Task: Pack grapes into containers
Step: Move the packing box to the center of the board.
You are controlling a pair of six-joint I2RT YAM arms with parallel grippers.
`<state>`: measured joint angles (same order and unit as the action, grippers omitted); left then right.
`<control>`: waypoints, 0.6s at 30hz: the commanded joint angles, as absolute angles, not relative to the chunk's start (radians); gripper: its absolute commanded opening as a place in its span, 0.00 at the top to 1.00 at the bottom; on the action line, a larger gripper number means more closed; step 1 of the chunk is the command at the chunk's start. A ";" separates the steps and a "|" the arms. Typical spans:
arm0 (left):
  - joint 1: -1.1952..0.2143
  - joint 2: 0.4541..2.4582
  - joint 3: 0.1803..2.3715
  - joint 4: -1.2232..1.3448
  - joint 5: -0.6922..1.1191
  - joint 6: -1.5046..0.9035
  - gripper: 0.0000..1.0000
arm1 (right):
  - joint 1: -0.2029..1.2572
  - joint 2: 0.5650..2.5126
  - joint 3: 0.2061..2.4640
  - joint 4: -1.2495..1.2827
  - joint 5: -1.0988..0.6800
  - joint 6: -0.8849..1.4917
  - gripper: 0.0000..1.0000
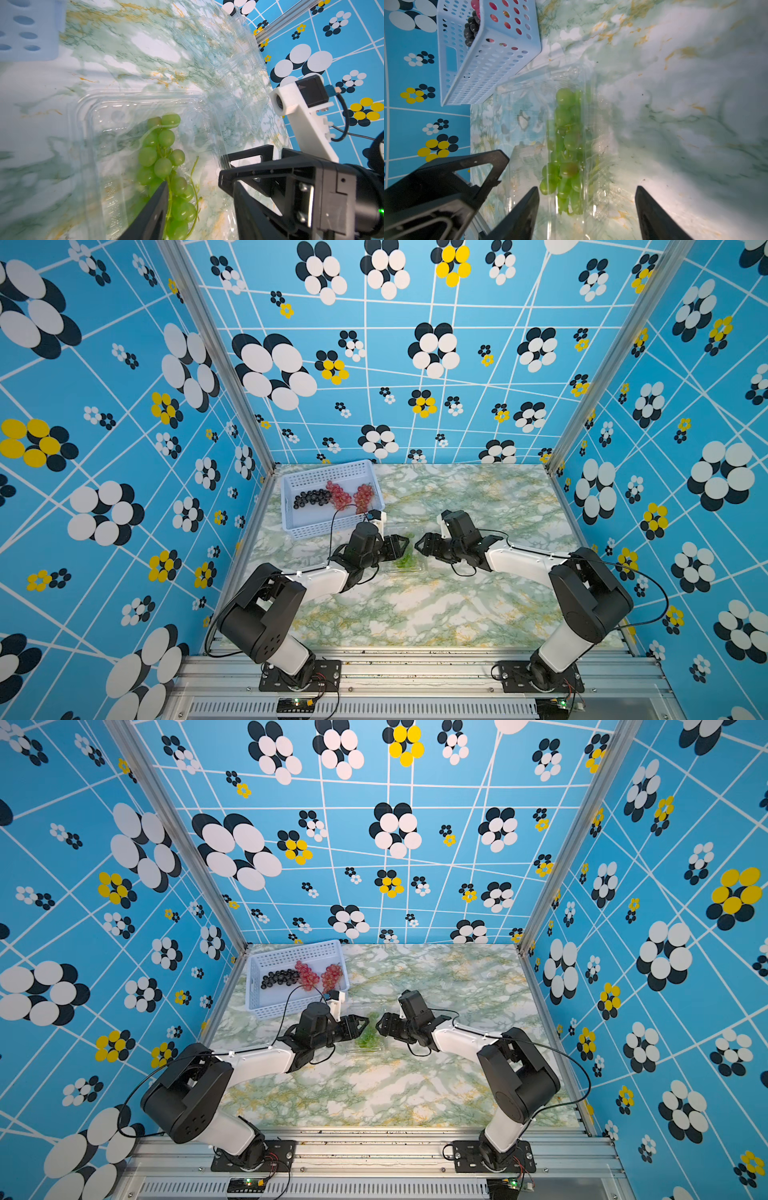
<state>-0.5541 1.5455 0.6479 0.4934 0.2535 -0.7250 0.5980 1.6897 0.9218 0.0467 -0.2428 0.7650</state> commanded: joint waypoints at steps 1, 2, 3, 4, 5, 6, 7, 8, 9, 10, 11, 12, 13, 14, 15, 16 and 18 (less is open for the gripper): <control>-0.535 1.504 0.632 0.448 0.249 -0.713 0.48 | 0.604 1.718 0.948 0.082 -0.262 0.773 0.30; -0.529 1.495 0.632 0.444 0.253 -0.710 0.47 | 0.605 1.725 0.948 0.097 -0.271 0.778 0.32; -0.521 1.482 0.631 0.434 0.256 -0.709 0.46 | 0.607 1.734 0.949 0.111 -0.279 0.784 0.34; -0.512 1.468 0.629 0.426 0.258 -0.706 0.45 | 0.609 1.741 0.955 0.117 -0.282 0.789 0.35; -0.503 1.447 0.627 0.411 0.258 -0.702 0.44 | 0.611 1.752 0.961 0.121 -0.286 0.794 0.38; -0.493 1.423 0.625 0.396 0.259 -0.697 0.43 | 0.613 1.761 0.971 0.123 -0.288 0.796 0.40; -0.483 1.404 0.624 0.380 0.260 -0.692 0.40 | 0.618 1.770 0.980 0.124 -0.288 0.797 0.41; -0.472 1.376 0.621 0.359 0.259 -0.685 0.37 | 0.621 1.781 0.989 0.125 -0.290 0.800 0.41; -0.463 1.352 0.619 0.337 0.260 -0.678 0.33 | 0.625 1.792 0.999 0.127 -0.290 0.802 0.42; -0.455 1.330 0.618 0.316 0.262 -0.671 0.31 | 0.628 1.802 1.009 0.128 -0.289 0.804 0.43; -0.446 1.306 0.617 0.292 0.265 -0.666 0.26 | 0.632 1.814 1.020 0.127 -0.286 0.809 0.43; -0.439 1.282 0.614 0.270 0.266 -0.662 0.19 | 0.633 1.824 1.031 0.129 -0.285 0.815 0.45; -0.436 1.262 0.612 0.248 0.268 -0.657 0.15 | 0.636 1.834 1.039 0.133 -0.286 0.820 0.46; -0.434 1.239 0.610 0.225 0.268 -0.656 0.10 | 0.639 1.846 1.050 0.137 -0.287 0.826 0.46; -0.433 1.220 0.606 0.206 0.270 -0.656 0.06 | 0.642 1.858 1.066 0.137 -0.287 0.831 0.47; -0.432 1.205 0.605 0.197 0.276 -0.661 0.03 | 0.644 1.871 1.079 0.135 -0.285 0.833 0.47; -0.430 1.185 0.595 0.186 0.297 -0.681 0.00 | 0.648 1.900 1.115 0.129 -0.282 0.842 0.47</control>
<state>-0.4377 1.2125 0.6231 0.2611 0.2646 -0.6807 0.6376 1.8542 1.0718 0.1390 -0.2806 0.8185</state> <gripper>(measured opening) 0.992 0.528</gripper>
